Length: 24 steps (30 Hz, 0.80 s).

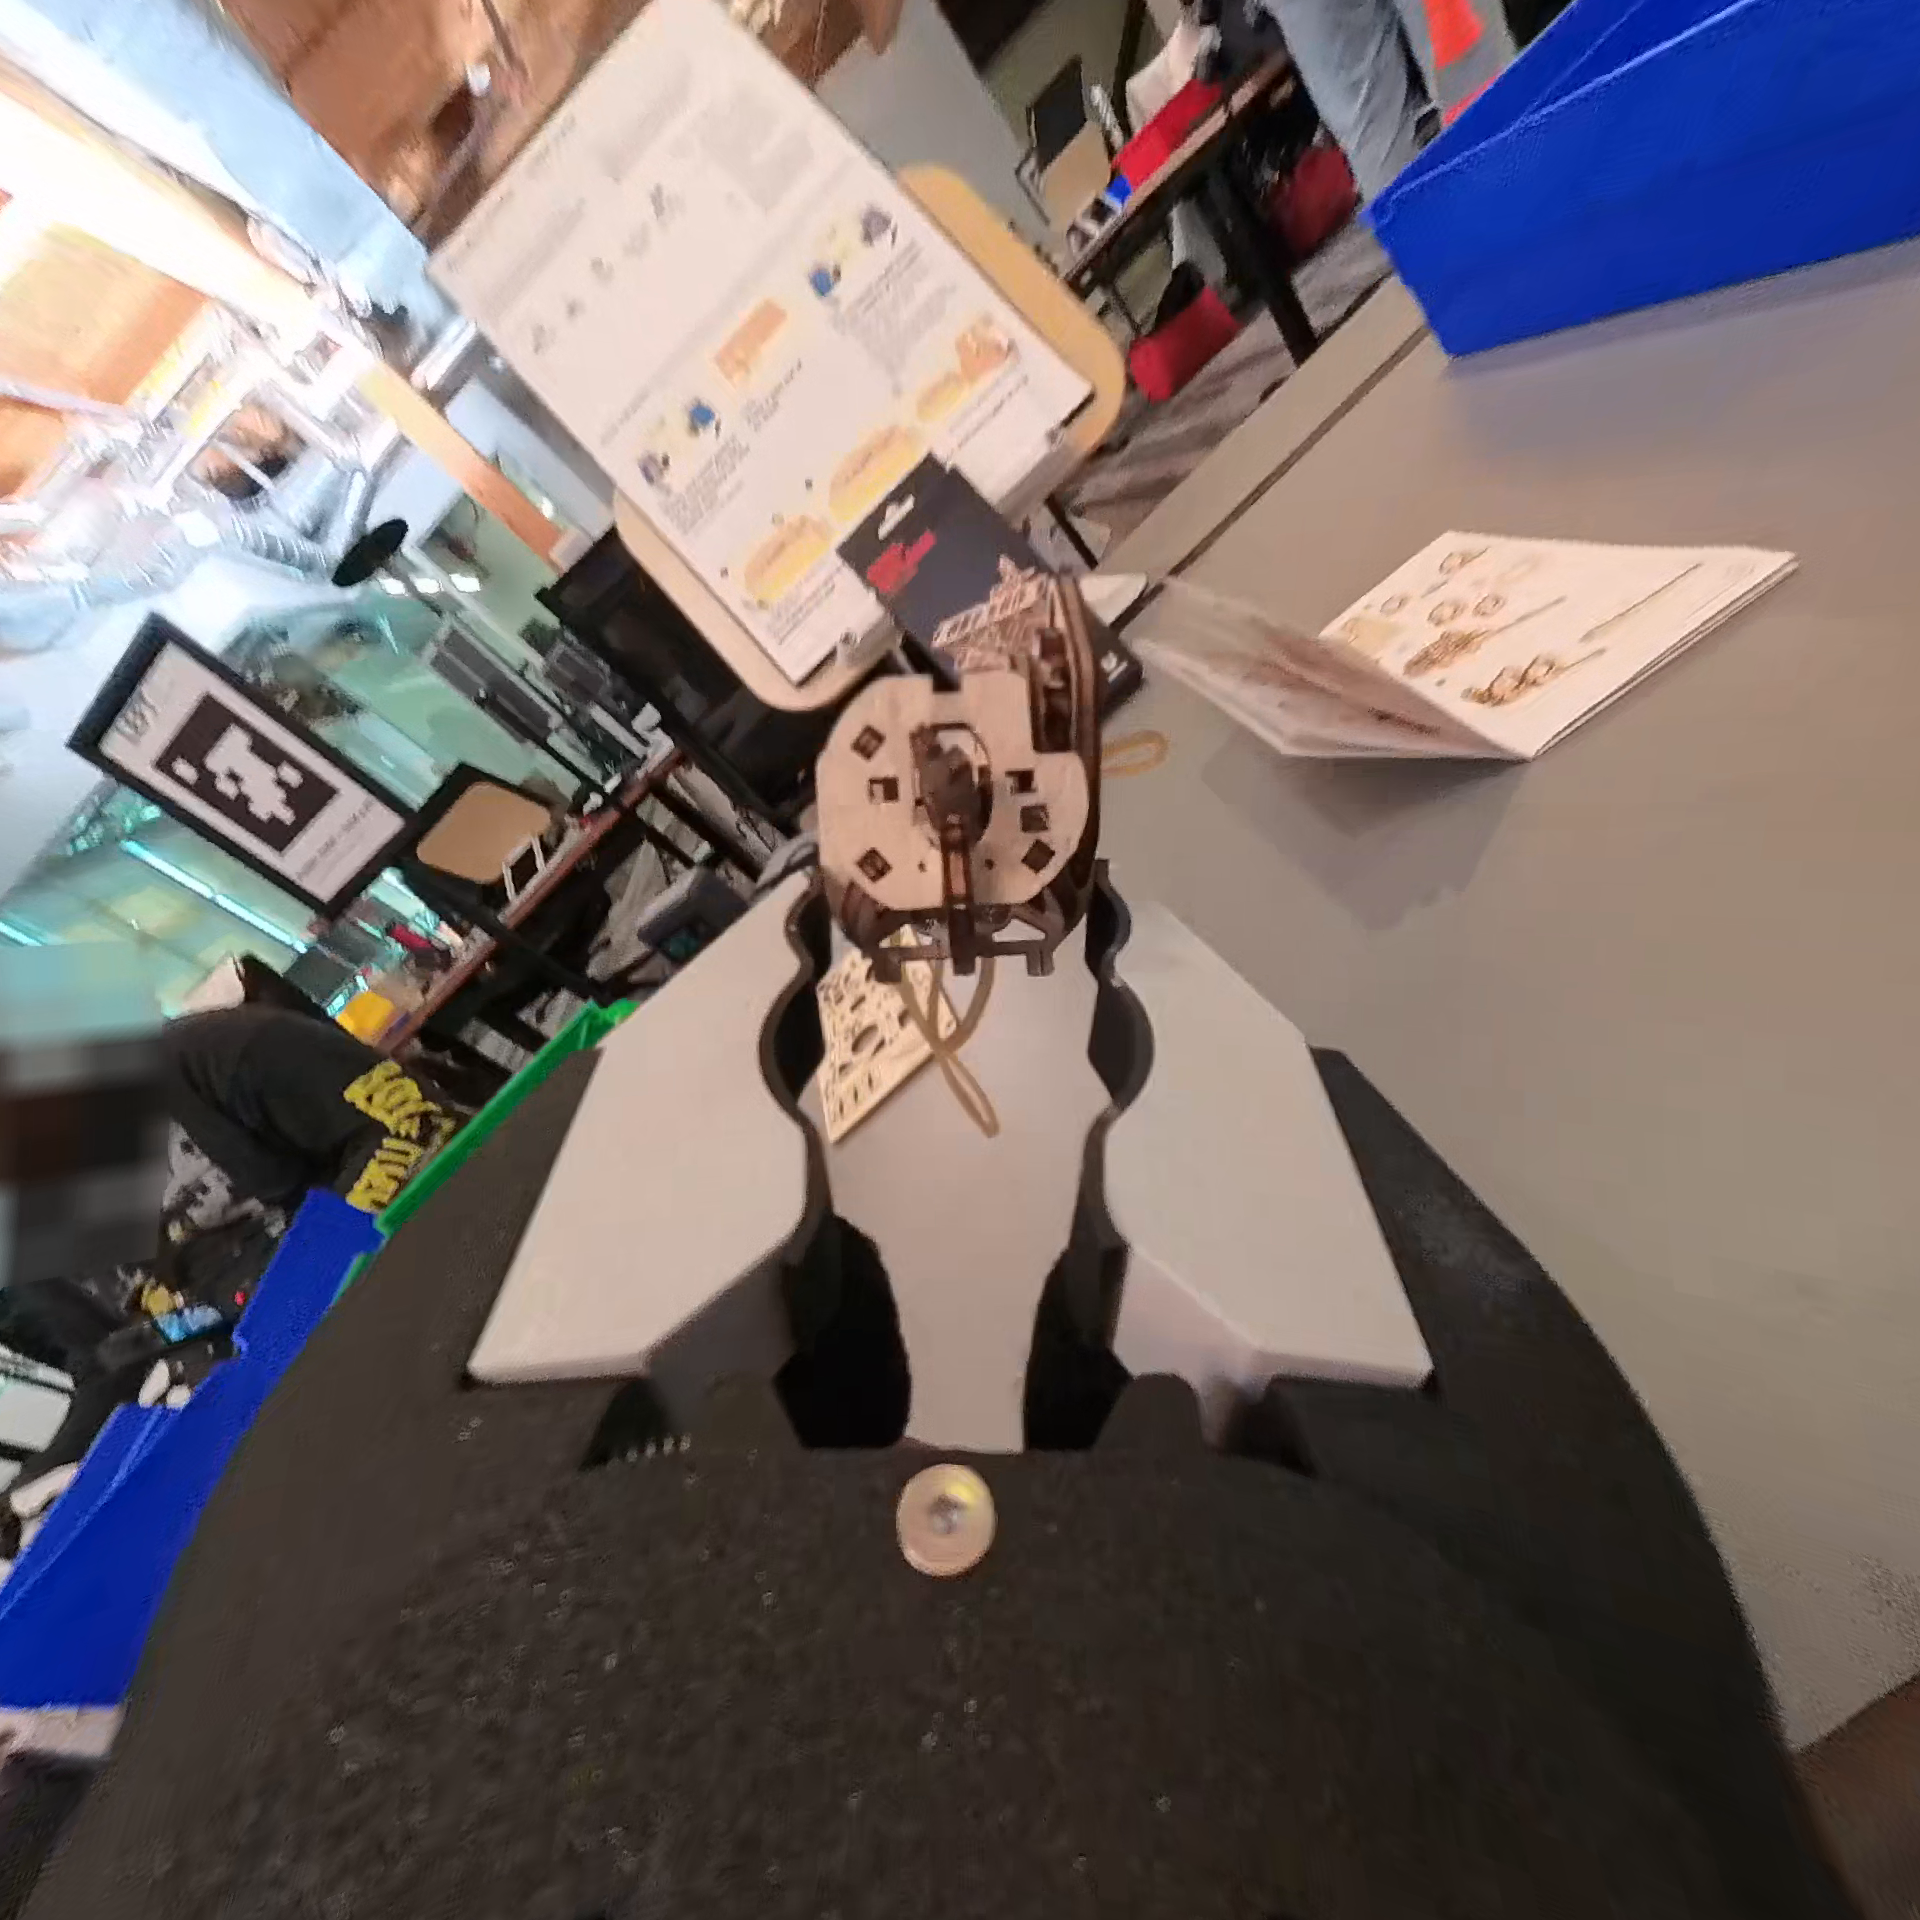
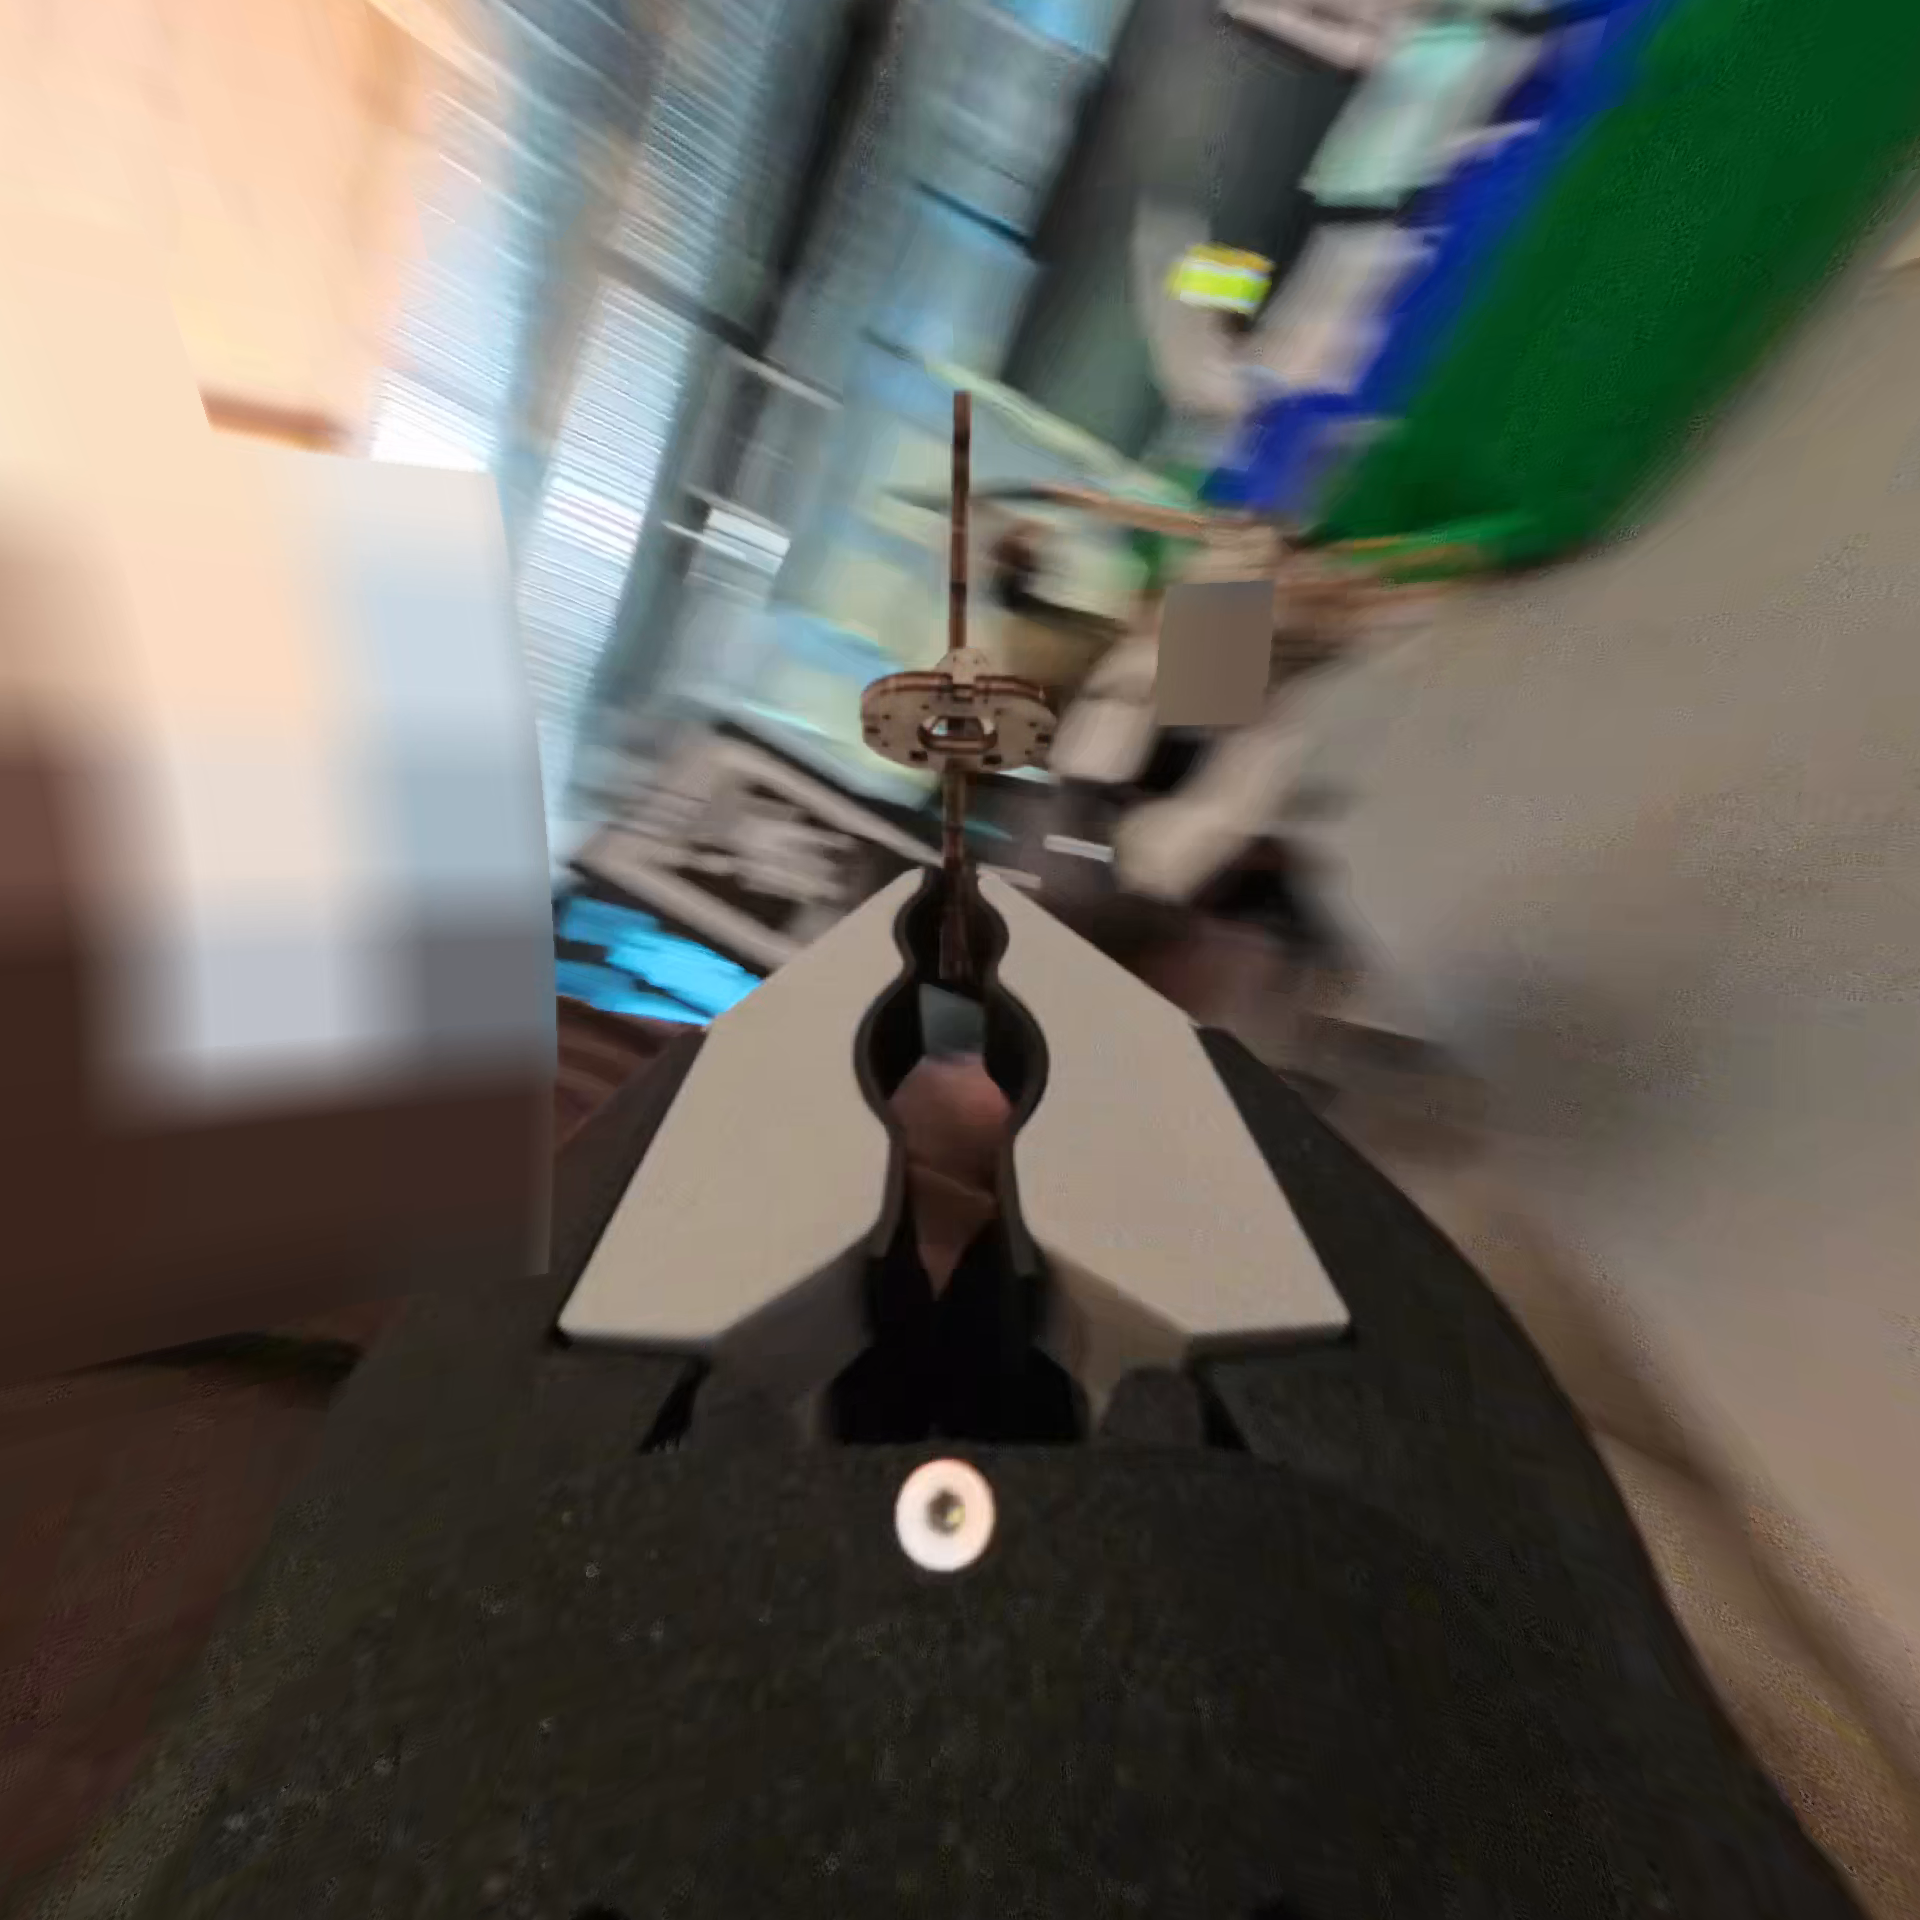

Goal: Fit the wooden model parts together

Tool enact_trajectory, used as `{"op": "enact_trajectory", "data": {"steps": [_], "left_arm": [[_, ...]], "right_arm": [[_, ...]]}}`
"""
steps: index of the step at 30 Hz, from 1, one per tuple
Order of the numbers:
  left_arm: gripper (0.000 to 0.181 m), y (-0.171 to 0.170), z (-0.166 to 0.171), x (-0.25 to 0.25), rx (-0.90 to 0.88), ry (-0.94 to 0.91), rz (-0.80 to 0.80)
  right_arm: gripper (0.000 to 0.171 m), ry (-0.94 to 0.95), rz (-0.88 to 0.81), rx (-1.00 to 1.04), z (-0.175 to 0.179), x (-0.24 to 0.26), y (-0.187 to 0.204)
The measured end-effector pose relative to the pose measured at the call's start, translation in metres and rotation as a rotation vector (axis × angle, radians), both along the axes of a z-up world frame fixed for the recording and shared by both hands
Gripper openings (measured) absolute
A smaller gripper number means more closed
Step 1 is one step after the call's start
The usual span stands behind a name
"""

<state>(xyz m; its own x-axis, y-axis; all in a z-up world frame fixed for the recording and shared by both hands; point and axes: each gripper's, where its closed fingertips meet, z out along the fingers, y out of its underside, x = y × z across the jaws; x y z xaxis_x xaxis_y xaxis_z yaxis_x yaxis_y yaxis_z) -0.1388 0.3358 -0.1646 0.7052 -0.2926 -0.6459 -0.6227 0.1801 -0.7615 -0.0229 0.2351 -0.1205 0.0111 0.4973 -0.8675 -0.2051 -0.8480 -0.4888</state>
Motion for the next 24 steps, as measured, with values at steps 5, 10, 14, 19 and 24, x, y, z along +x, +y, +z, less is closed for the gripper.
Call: {"op": "enact_trajectory", "data": {"steps": [5, 10, 14, 19, 24], "left_arm": [[0.047, 0.007, -0.004, -0.016, -0.073, -0.064, 0.027], [0.047, 0.004, -0.004, -0.007, -0.075, -0.045, 0.004], [0.048, -0.004, -0.004, -0.002, -0.059, -0.019, -0.008], [0.047, -0.005, -0.004, 0.001, -0.069, -0.029, -0.022], [0.047, -0.005, -0.006, 0.003, -0.085, -0.039, -0.032]], "right_arm": [[0.003, -1.293, -0.282, 0.380, -0.110, 0.154, 0.088], [0.003, -2.000, -0.040, 0.896, -0.138, 0.195, 0.118], [0.004, -1.990, 0.057, 0.999, -0.168, 0.180, 0.106], [0.014, -1.801, -0.004, 0.974, -0.173, 0.161, 0.083], [0.029, -1.259, -0.211, 0.526, -0.156, 0.149, 0.064]]}}
